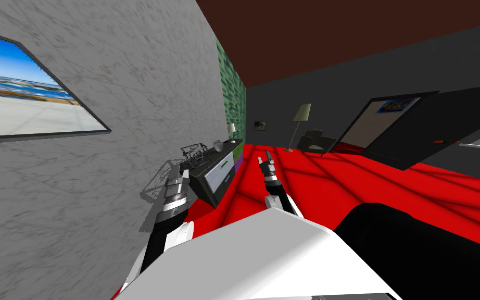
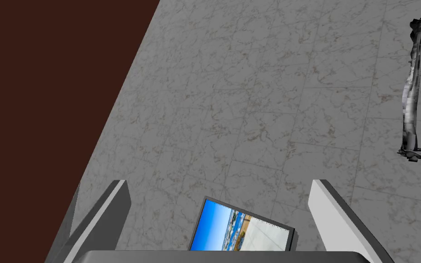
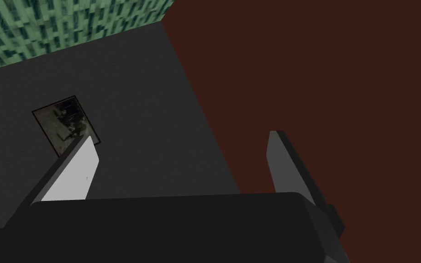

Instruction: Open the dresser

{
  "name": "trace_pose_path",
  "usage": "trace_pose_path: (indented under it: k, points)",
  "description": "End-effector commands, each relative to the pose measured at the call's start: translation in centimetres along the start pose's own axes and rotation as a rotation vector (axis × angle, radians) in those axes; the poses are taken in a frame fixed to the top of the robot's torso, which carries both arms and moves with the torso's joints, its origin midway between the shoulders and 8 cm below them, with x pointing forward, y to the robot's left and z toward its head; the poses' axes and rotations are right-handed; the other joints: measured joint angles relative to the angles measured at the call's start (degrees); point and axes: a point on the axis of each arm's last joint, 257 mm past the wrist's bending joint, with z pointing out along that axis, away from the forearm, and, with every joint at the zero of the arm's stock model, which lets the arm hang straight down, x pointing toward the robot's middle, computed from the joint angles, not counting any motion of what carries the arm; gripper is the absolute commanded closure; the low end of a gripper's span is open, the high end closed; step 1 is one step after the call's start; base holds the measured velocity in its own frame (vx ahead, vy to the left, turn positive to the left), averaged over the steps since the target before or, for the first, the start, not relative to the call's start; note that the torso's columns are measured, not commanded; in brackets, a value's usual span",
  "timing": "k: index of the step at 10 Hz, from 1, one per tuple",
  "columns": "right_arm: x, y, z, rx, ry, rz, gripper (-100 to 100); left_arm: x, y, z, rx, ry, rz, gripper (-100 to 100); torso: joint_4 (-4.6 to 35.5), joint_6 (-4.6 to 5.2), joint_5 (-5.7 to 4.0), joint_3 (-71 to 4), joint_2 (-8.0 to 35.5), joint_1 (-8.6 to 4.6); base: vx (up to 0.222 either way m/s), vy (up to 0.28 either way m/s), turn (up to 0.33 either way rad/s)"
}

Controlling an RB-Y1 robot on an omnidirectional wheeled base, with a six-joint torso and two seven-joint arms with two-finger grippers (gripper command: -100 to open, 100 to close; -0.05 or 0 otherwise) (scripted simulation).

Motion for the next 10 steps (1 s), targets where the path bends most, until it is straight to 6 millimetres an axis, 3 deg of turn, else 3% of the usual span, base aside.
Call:
trace_pose_path:
  k: [1,9,10]
  points:
    - [0.0,0.0,0.0,0.0,0.0,0.0,0,0.0,0.0,0.0,0.0,0.0,0.0,0,2.3,0.0,0.0,-4.7,2.3,0.0,0.0,0.0,0.0]
    - [0.0,0.02,0.01,0.0,0.0,0.0,0,0.0,-0.02,0.01,0.0,0.0,0.0,0,35.4,0.0,0.0,-70.7,35.4,0.0,0.0,0.0,0.0]
    - [0.0,0.02,0.01,0.0,0.0,0.0,0,0.15,0.32,-0.1,-0.004,0.023,0.011,-100,39.6,0.0,0.0,-79.2,39.6,0.0,0.024,-0.016,0.019]
